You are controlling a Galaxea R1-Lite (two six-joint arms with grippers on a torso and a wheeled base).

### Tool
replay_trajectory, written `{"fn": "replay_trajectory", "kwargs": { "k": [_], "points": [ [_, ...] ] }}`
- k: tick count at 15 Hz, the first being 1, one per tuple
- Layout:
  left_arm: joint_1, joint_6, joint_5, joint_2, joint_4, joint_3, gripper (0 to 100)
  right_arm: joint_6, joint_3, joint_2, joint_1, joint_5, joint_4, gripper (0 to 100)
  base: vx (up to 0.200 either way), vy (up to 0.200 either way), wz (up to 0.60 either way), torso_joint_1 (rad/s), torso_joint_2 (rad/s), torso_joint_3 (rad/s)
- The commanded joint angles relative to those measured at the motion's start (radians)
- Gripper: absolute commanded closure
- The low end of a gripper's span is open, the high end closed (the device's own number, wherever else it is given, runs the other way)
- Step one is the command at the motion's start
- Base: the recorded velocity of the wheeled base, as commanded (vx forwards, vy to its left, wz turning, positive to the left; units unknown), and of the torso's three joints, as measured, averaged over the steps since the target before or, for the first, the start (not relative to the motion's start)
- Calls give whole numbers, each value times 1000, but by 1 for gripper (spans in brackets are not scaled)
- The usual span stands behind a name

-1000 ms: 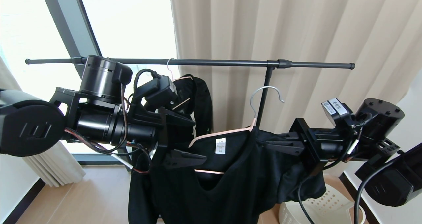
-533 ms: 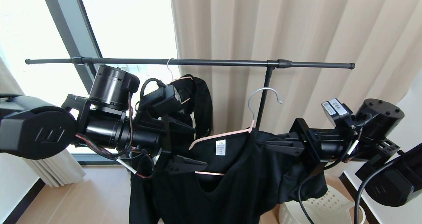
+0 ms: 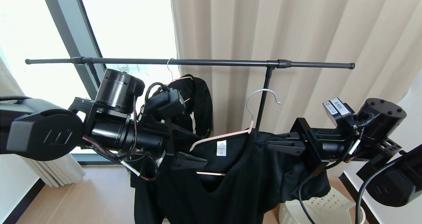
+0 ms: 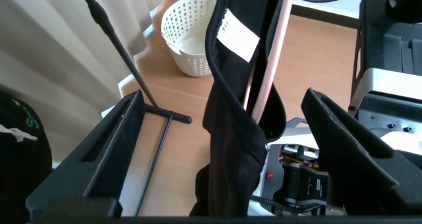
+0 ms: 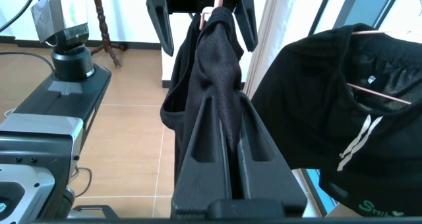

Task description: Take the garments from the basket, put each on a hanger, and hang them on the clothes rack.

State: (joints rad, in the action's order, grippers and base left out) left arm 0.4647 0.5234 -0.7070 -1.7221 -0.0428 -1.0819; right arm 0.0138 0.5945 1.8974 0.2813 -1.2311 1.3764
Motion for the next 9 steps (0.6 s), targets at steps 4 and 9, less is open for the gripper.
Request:
{"fn": "replay_trajectory", "kwargs": {
  "k": [4,9],
  "points": [
    [0,-2,-2,4,0,7,100,0,-2,-5,1,-1,3,100,0,0,0,0,0,0],
    [-3,-3,-3,19,1,7,100,0,-5,-9,-7,-1,1,100,0,0,0,0,0,0]
  ]
}}
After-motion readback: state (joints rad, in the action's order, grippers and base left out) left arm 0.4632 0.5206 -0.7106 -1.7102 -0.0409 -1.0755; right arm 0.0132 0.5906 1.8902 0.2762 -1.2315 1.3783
